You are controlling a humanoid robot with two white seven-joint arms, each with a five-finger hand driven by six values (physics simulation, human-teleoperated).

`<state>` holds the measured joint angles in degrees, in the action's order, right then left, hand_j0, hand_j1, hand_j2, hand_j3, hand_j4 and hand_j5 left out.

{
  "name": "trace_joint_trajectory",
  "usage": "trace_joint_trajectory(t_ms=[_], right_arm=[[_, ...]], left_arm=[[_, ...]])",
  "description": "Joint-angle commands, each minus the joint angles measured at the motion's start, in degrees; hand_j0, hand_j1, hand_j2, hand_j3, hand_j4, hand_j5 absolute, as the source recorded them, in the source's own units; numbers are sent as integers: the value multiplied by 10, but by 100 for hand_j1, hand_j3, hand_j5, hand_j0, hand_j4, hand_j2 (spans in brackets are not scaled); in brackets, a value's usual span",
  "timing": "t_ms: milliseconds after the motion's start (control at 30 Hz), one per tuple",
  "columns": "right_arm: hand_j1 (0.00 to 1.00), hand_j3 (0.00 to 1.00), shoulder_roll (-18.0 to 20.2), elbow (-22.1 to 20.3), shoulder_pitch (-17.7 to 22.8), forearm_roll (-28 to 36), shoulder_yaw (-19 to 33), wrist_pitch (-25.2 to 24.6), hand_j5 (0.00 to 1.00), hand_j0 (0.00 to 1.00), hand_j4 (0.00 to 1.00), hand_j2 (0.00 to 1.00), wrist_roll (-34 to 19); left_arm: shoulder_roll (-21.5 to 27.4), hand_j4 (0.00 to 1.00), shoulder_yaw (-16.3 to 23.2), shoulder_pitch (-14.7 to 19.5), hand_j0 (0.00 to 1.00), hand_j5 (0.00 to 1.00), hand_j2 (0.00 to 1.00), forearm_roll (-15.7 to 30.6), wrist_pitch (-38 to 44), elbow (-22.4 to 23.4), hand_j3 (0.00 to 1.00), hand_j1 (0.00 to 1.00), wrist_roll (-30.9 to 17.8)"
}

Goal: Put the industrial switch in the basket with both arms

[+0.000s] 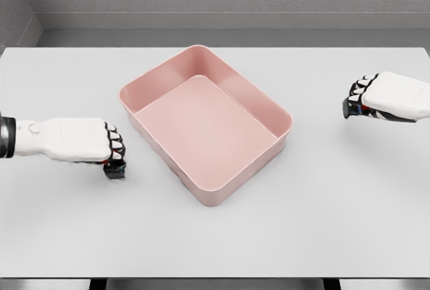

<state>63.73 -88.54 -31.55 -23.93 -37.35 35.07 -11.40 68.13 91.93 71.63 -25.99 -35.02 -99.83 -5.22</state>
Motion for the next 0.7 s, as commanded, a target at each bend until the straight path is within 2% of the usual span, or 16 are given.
trace_joint_trajectory(t_ms=[0,267,433,667], right_arm=[[42,42,-1,-11,-1,5,1,-1,42,42,42,42,1],[41,41,-16,-14,-24,13,1,-1,41,41,41,41,5],[41,41,-16,-15,-33,28,-1,-1,41,41,41,41,5],[40,40,-34,-20,-47,29,-5,-1,40,40,40,40,5]], left_arm=[[6,45,-1,1,45,45,45,4,0,0,45,45,0],[5,45,-2,47,45,45,45,12,0,0,45,45,0],[4,45,-2,72,45,45,45,27,0,2,45,45,0],[-4,45,-1,105,45,45,45,53,0,2,45,45,0]])
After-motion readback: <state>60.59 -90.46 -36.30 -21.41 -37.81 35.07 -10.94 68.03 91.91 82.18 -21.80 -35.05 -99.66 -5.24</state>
